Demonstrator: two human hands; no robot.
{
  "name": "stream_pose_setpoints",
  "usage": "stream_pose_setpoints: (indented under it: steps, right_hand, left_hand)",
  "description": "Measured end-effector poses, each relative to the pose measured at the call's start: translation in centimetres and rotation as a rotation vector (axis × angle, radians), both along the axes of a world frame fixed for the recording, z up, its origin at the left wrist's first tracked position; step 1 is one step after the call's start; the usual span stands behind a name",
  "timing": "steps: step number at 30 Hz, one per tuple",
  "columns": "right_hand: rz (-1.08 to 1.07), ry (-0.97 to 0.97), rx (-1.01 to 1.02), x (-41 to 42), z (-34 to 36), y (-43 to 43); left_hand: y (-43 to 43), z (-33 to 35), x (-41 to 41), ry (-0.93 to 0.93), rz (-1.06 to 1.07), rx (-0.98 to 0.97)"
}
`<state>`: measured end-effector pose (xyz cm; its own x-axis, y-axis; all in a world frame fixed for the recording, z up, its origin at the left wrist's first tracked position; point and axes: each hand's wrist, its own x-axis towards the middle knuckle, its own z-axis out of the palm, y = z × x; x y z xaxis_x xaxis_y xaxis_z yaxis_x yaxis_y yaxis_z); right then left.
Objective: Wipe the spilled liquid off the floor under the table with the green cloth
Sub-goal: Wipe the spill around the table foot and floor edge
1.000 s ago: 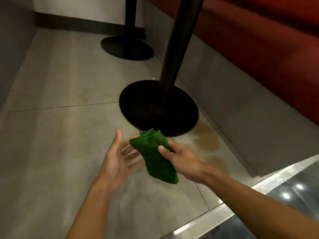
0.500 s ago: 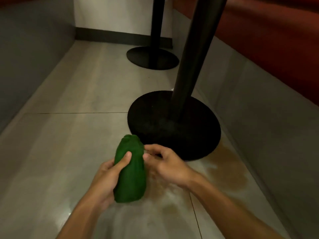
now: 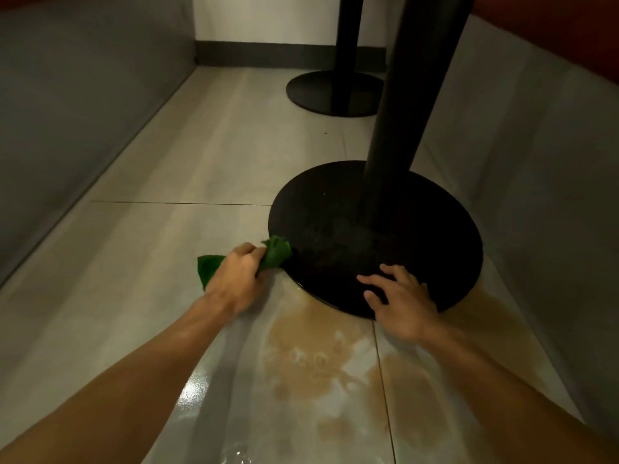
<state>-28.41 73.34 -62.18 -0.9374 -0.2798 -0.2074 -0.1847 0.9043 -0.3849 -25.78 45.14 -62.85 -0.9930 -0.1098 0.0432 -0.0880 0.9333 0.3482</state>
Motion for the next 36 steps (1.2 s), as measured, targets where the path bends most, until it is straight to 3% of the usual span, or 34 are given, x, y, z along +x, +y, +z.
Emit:
stream_pose_setpoints:
  steps: [6,10,14,25,32,36]
  right_hand:
    - [-0.053,-0.033,-0.022,0.2,0.1,-0.7]
    - [-0.066,-0.028,-0.017,0.3,-0.1,-1.0]
    - [-0.054,-0.016,-0.016,0.5,0.0,-0.8]
    - [-0.05,-0.038,-0.027,0.6,0.0,-1.1]
    - [-0.042,-0.038,-0.003,0.5,-0.3,-1.0]
    - [-0.027,-0.044,-0.014,0.6,-0.5,-0.7]
  left_hand:
    - [3.6,-1.6,2.4,0.114,0.004,0.07]
    - [5.5,-2.4,5.0,0.203,-0.157,0.096]
    - [5.4,-3.2,6.0,0.146,-0.293,0.035]
    - [2.3,-2.7,2.2,0.205,0.024,0.234]
    - [7.8,-3.4,5.8,0.157,-0.3,0.33]
    - [6.7,-3.5,4.9,0.123,-0.288,0.376]
